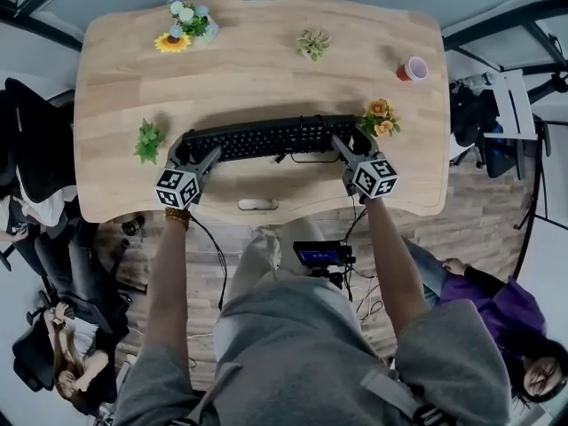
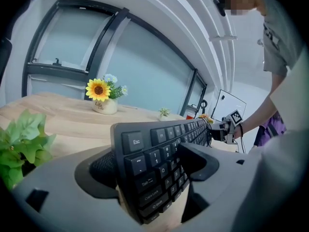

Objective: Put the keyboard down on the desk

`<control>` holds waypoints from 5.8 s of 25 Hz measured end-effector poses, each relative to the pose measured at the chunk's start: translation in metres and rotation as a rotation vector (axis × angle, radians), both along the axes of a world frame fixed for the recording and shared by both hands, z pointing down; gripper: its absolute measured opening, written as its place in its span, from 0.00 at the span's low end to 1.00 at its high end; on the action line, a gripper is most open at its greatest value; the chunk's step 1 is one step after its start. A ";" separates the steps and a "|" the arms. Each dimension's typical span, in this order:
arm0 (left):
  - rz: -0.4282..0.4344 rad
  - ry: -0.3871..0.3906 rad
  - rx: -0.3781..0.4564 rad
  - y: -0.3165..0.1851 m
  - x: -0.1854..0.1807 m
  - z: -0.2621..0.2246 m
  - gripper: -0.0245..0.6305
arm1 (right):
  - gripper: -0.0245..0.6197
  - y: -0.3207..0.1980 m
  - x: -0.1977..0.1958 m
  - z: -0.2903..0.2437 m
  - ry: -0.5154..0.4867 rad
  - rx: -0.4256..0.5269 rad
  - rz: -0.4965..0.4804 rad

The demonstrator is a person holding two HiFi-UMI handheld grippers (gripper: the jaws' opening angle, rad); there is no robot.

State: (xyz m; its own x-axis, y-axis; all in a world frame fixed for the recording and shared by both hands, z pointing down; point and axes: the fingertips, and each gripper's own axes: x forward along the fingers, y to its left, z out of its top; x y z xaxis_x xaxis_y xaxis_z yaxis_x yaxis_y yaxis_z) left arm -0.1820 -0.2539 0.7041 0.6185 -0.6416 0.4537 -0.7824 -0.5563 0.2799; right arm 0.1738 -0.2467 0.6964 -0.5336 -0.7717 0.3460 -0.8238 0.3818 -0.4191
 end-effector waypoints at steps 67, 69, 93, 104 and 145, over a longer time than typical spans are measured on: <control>-0.254 -0.180 -0.132 -0.054 -0.019 0.028 0.64 | 0.47 -0.047 -0.005 0.051 0.132 -0.289 0.224; -0.257 -0.179 -0.115 -0.056 -0.018 0.022 0.64 | 0.47 -0.052 -0.006 0.044 0.150 -0.268 0.216; -0.241 -0.147 0.181 -0.065 0.009 -0.117 0.64 | 0.47 -0.062 -0.042 -0.065 0.161 -0.038 0.178; -0.289 -0.124 0.322 -0.054 0.022 -0.199 0.64 | 0.47 -0.063 -0.052 -0.160 0.131 0.135 0.196; -0.257 -0.032 0.721 0.076 0.070 -0.386 0.63 | 0.45 0.086 -0.156 -0.372 0.265 0.681 0.099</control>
State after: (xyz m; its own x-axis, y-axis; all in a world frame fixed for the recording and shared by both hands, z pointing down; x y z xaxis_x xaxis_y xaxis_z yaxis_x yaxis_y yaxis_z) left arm -0.1119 -0.1782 0.3185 0.4032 -0.9077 -0.1162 -0.9136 -0.3920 -0.1085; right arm 0.0177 -0.1607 0.3240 -0.4152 -0.9018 -0.1197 -0.9087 0.4049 0.1019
